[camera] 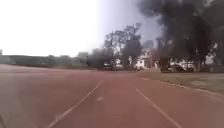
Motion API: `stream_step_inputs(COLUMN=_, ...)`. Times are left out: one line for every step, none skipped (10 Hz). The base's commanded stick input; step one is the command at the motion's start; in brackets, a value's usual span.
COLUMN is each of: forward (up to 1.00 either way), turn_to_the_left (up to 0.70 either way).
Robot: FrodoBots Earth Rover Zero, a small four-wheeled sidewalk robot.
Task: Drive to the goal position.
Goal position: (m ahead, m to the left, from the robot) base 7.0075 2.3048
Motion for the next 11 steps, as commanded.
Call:
stream_step_inputs(forward=0.7, turn_to_the_left=0.0)
stream_step_inputs(forward=0.7, turn_to_the_left=0.0)
stream_step_inputs(forward=0.7, turn_to_the_left=0.0)
stream_step_inputs(forward=0.7, turn_to_the_left=0.0)
stream_step_inputs(forward=0.7, turn_to_the_left=0.0)
stream_step_inputs(forward=0.7, turn_to_the_left=0.0)
stream_step_inputs(forward=0.7, turn_to_the_left=0.0)
stream_step_inputs(forward=0.7, turn_to_the_left=0.0)
stream_step_inputs(forward=0.7, turn_to_the_left=0.0)
stream_step_inputs(forward=0.7, turn_to_the_left=0.0)
stream_step_inputs(forward=0.7, turn_to_the_left=0.0)
